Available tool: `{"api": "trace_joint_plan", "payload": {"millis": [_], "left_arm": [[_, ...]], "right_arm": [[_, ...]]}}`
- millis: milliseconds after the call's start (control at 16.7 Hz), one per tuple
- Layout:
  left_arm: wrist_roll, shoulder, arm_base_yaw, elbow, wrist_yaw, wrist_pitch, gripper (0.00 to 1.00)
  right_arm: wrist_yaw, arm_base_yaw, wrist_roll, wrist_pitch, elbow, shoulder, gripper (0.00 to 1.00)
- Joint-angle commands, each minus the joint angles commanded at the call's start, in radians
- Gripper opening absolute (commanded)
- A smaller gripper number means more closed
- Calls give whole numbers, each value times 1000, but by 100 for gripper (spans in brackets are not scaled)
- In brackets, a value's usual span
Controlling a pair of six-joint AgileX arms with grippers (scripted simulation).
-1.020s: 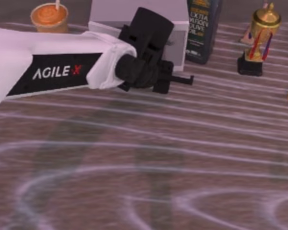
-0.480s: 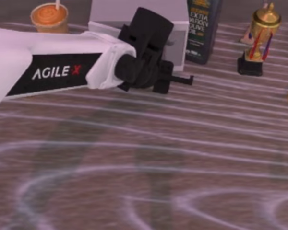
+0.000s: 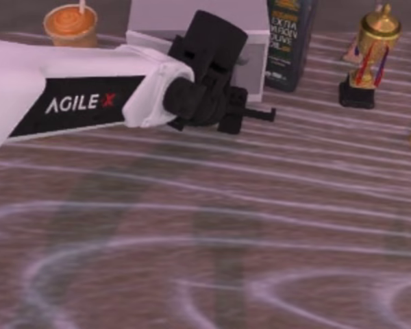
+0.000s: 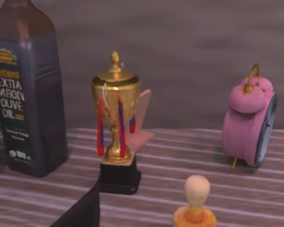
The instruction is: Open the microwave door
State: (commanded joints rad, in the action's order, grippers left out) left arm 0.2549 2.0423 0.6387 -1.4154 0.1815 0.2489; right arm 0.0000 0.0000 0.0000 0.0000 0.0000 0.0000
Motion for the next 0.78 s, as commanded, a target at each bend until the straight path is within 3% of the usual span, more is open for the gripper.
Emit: {"api": "trace_joint_plan", "payload": {"millis": [780], "left_arm": [[-63,-41,-16,63,-51,-31,0]], "right_arm": [[0,0,0,0,0,0,100]]}}
